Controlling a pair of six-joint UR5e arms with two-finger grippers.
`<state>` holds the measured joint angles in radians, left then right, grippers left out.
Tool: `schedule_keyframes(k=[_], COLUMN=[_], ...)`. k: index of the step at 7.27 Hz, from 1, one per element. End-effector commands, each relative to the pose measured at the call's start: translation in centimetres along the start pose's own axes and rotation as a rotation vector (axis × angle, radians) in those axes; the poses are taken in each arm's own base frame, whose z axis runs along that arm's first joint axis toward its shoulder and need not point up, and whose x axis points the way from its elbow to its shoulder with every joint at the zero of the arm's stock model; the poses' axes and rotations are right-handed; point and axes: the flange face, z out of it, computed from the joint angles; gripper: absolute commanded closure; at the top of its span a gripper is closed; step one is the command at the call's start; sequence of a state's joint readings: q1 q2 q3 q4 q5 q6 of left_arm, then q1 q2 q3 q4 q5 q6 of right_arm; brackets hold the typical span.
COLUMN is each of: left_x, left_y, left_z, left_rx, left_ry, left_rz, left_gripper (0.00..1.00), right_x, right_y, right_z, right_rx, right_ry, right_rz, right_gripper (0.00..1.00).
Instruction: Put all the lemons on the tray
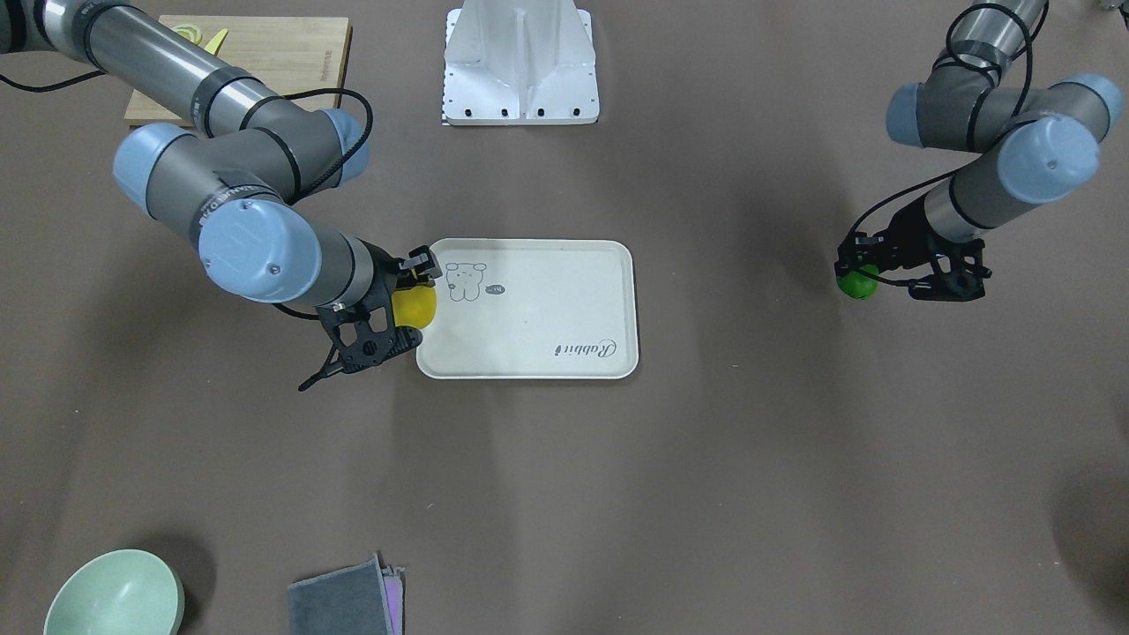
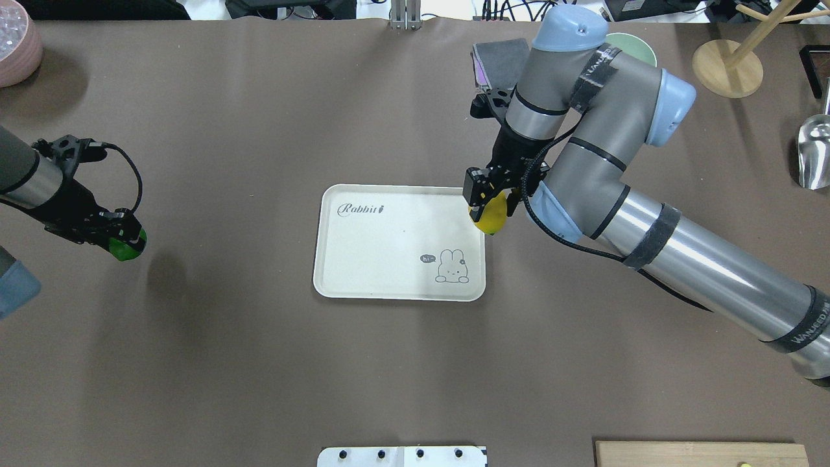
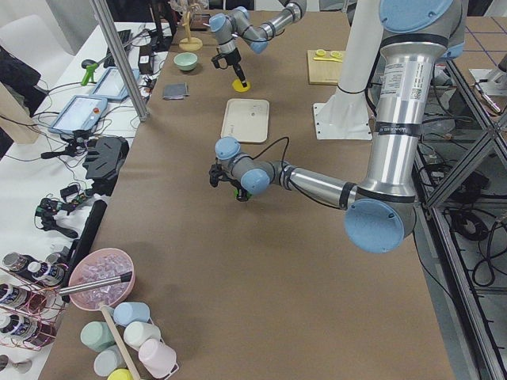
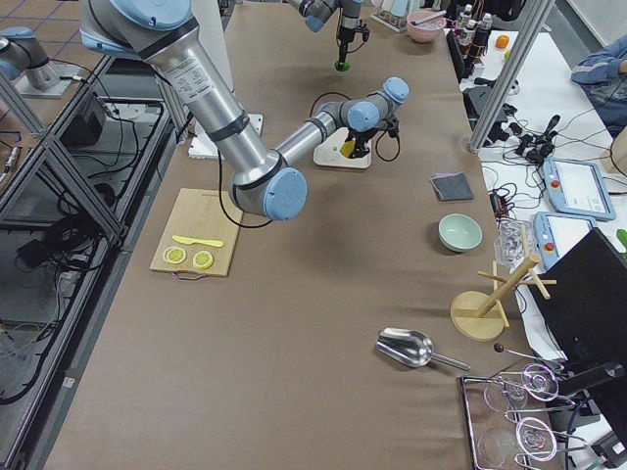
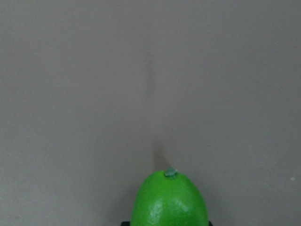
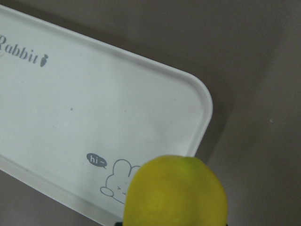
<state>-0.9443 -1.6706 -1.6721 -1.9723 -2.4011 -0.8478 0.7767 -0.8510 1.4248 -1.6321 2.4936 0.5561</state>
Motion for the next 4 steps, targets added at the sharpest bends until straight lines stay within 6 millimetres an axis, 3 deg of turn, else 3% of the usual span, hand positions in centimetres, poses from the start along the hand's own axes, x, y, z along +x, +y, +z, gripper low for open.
schedule_keyframes(k=[1,2,3,4], left_x=[3.7,10.4,18.3,21.7], left_y=[-0.6,-3.6,-6.1,-6.6], left_z=[-3.6,-4.9,-4.6,-3.2], left_rx=[0.002,0.001,-0.032,-0.06], left_ry=[0.06,0.061,0.045,0.045], left_rz=[0.004,0.015,0.026,0.048], left_gripper=[1.0,1.0,1.0,1.0], right_x=[-2.3,-2.7,-2.5,-2.1], right_y=[-1.4,-1.9,-1.8,-2.1], right_z=[2.5,3.4,4.4,5.2], right_rx=[-0.035,-0.048,-0.062,-0.074], right_ry=[0.005,0.01,0.016,0.025], right_rz=[-0.014,-0.01,-0.006,0.007], right_gripper=[0.87,0.87,0.86,0.83])
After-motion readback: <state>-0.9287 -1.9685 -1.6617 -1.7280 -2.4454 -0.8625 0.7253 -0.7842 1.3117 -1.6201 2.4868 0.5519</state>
